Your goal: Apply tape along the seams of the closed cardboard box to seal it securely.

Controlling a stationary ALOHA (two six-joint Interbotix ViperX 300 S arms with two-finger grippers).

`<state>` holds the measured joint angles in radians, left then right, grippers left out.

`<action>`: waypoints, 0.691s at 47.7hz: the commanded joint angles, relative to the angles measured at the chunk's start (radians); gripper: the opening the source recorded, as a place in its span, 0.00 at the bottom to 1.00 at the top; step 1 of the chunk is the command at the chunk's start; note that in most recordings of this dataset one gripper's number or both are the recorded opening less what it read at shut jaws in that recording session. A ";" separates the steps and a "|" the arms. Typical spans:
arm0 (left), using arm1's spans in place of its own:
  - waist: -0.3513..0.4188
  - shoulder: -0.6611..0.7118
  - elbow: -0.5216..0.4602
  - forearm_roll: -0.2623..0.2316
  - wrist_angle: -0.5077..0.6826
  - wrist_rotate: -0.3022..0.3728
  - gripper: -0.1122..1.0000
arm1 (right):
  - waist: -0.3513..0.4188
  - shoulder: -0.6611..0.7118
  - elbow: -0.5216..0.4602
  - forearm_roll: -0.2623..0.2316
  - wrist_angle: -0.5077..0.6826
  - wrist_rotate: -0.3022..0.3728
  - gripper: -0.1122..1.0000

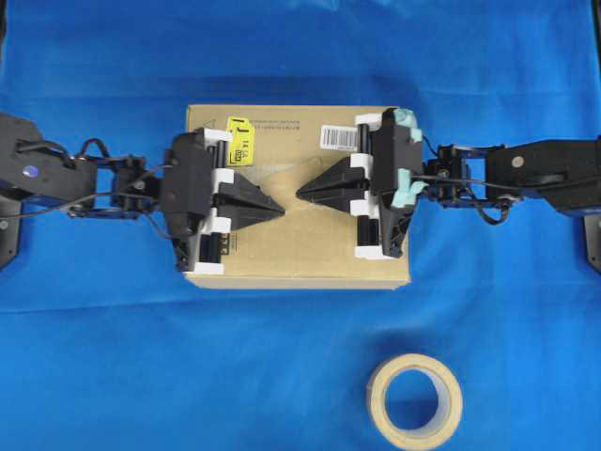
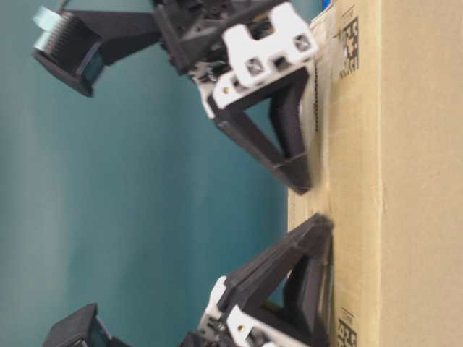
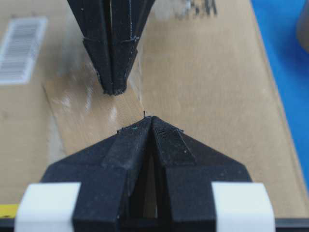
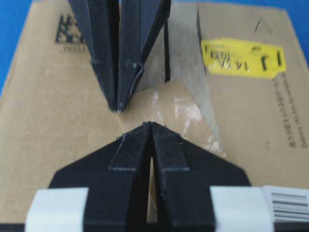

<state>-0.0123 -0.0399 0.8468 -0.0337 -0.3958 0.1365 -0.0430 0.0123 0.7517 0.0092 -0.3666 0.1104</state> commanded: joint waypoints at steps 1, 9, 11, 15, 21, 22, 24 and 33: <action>-0.002 0.020 -0.029 0.000 -0.006 -0.002 0.10 | 0.000 0.008 -0.012 0.005 -0.012 0.002 0.10; -0.002 0.028 -0.029 0.000 -0.002 -0.002 0.10 | 0.000 0.008 0.008 0.008 -0.009 0.003 0.10; -0.002 0.025 -0.025 0.000 -0.002 -0.006 0.10 | 0.000 -0.002 0.021 0.011 -0.009 0.005 0.10; 0.000 0.012 -0.008 0.000 0.002 -0.009 0.10 | -0.003 -0.023 0.052 0.021 -0.012 0.005 0.10; 0.003 -0.025 0.031 -0.002 0.006 -0.011 0.10 | -0.009 -0.069 0.101 0.054 -0.014 0.005 0.10; 0.005 -0.032 0.038 -0.002 0.006 -0.012 0.10 | -0.009 -0.083 0.114 0.057 -0.014 0.005 0.10; 0.008 -0.048 0.051 -0.002 0.006 -0.014 0.10 | -0.009 -0.100 0.126 0.061 -0.014 0.005 0.10; 0.020 -0.120 0.094 -0.002 0.009 -0.014 0.10 | -0.009 -0.164 0.153 0.064 -0.011 0.003 0.10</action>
<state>0.0015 -0.1212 0.9373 -0.0337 -0.3850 0.1243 -0.0491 -0.1104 0.9081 0.0706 -0.3758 0.1166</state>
